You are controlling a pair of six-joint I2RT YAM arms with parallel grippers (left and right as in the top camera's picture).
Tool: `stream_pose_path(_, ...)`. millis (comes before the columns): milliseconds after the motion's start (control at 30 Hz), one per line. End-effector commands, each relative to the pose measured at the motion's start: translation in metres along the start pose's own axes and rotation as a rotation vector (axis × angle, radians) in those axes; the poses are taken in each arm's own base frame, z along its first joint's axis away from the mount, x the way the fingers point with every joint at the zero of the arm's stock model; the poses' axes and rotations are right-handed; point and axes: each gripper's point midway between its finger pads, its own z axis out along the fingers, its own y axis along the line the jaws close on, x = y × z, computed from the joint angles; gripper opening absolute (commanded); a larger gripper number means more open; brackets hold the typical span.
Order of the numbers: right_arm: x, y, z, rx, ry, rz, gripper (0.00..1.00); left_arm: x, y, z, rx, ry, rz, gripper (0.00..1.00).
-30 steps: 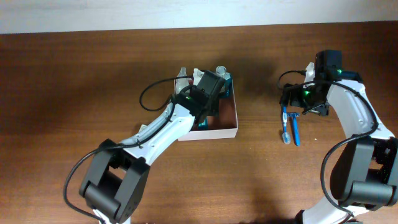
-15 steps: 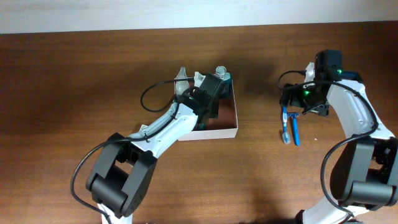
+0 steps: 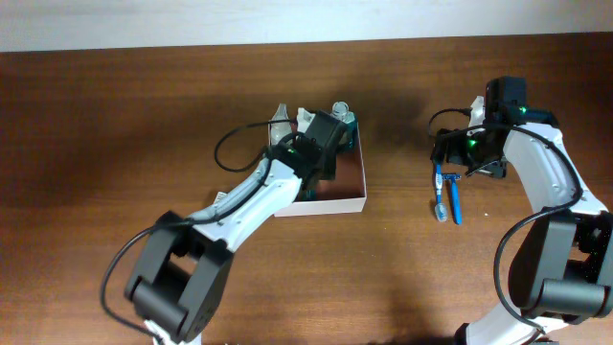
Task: Pack container
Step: 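Withdraw the left gripper left toward the green Dettol soap bar, then lower the left gripper onto the Dettol soap bar and grasp it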
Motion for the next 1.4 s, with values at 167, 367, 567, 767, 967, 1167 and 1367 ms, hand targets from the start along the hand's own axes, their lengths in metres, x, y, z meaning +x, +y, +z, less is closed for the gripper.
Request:
stream_pose_path(167, -0.006, 0.001, -0.01, 0.003, -0.033, -0.011, 0.99, -0.044, 0.009, -0.079, 0.037, -0.146, -0.022, 0.36)
stream_pose_path(367, -0.006, 0.001, -0.01, 0.003, -0.033, -0.012, 0.98, -0.035, 0.062, -0.087, -0.095, -0.086, -0.088, 0.35)
stream_pose_path(567, -0.006, 0.001, -0.01, 0.003, -0.033, -0.012, 0.99, -0.014, 0.119, -0.088, -0.214, 0.024, -0.307, 0.35)
stream_pose_path(767, -0.006, 0.001, -0.01, 0.003, -0.033, -0.012, 0.99, 0.016, 0.13, -0.081, -0.187, 0.155, -0.523, 0.35)
stream_pose_path(967, -0.006, 0.001, -0.01, 0.003, -0.033, -0.011, 0.99, 0.053, 0.155, -0.067, -0.283, 0.218, -0.763, 0.36)
stream_pose_path(1167, -0.006, 0.001, -0.01, 0.003, -0.033, -0.012, 0.99, 0.086, 0.164, -0.053, -0.306, 0.281, -0.839, 0.59)
stream_pose_path(1367, -0.006, 0.001, -0.01, 0.003, -0.033, -0.012, 0.99, 0.095, 0.154, -0.041, -0.241, 0.304, -0.855, 0.87)
